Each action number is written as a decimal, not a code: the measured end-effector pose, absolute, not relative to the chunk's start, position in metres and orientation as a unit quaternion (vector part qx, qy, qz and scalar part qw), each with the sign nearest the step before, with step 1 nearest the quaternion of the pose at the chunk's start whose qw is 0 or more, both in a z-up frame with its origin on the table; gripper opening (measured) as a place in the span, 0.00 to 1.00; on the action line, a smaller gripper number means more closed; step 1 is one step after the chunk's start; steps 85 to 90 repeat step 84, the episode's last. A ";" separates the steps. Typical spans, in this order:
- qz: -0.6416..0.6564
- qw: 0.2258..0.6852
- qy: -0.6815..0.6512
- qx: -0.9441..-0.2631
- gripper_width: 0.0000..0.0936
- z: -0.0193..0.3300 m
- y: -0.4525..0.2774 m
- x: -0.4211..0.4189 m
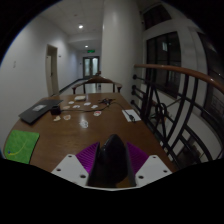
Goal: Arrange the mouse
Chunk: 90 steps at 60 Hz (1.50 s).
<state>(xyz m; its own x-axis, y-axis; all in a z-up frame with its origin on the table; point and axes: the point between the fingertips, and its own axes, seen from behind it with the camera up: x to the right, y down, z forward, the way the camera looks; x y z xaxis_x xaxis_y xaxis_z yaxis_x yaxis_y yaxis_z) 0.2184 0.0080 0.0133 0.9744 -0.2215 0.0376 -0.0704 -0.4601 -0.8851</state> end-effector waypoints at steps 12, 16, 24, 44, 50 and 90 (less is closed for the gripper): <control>-0.097 0.540 0.088 -0.831 0.23 0.021 0.011 0.224; -0.096 0.539 0.093 -0.832 0.20 0.025 0.007 0.222; -0.077 0.599 0.055 -0.795 0.20 0.106 0.009 0.157; -0.005 0.638 -0.069 -0.767 0.20 0.145 0.009 -0.119; 0.006 0.566 -0.059 -0.822 0.20 0.076 0.012 -0.163; 0.071 0.471 -0.112 -0.872 0.91 0.046 -0.068 -0.143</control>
